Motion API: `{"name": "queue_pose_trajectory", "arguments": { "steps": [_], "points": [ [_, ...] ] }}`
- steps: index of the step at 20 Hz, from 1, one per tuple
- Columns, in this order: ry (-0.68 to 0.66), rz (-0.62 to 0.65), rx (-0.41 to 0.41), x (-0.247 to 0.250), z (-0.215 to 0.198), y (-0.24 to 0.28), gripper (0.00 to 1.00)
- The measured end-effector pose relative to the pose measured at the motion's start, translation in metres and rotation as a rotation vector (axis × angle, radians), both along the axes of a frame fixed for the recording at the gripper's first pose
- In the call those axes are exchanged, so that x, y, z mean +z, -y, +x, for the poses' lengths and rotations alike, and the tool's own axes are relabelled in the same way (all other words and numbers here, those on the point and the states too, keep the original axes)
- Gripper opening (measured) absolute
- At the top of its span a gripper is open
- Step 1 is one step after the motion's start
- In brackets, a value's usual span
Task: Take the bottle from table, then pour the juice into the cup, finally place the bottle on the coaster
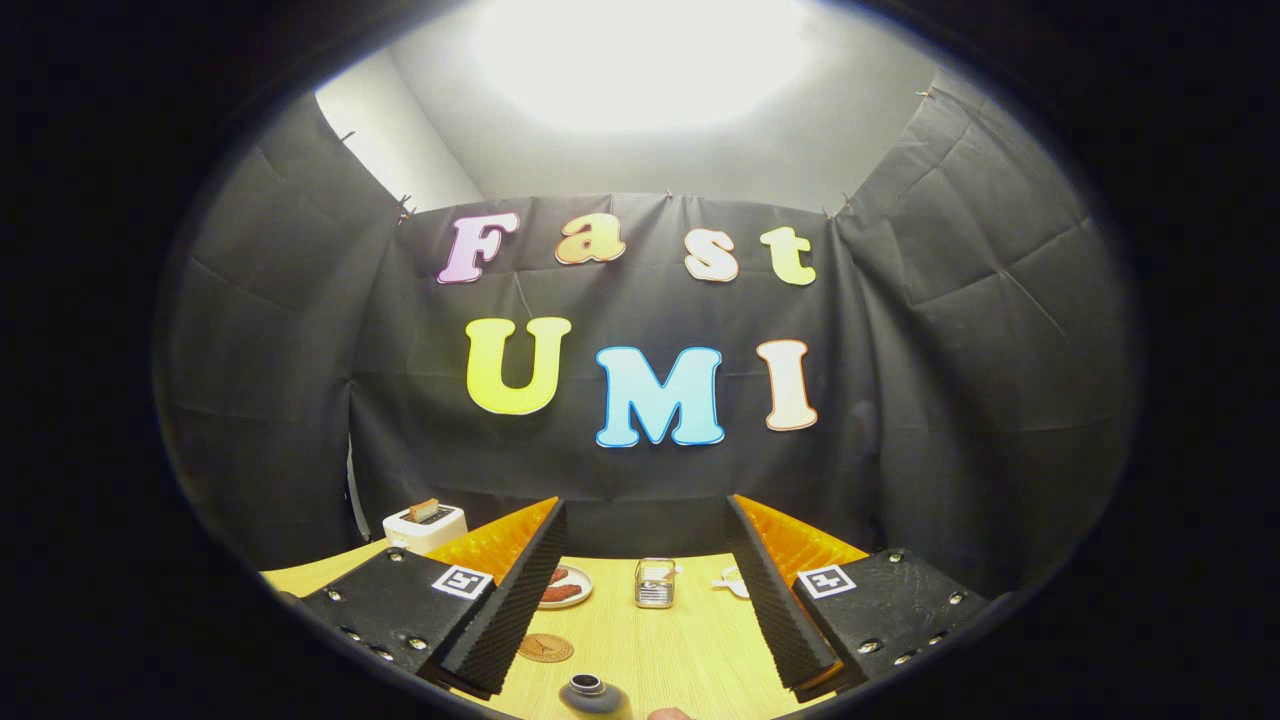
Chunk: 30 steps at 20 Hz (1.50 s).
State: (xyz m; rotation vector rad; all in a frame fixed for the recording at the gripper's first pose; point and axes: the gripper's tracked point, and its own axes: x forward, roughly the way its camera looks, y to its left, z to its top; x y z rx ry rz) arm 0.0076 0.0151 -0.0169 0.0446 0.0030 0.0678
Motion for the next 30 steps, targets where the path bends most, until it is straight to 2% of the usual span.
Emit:
{"name": "queue_pose_trajectory", "arguments": {
  "steps": [14, 24, 30],
  "points": [
    [-0.025, 0.014, 0.118, -0.074, -0.005, -0.025, 0.96],
    [-0.133, -0.031, 0.218, -0.151, -0.016, -0.054, 0.96],
    [-0.204, -0.038, 0.230, -0.192, -0.021, -0.056, 0.96]
  ]
}}
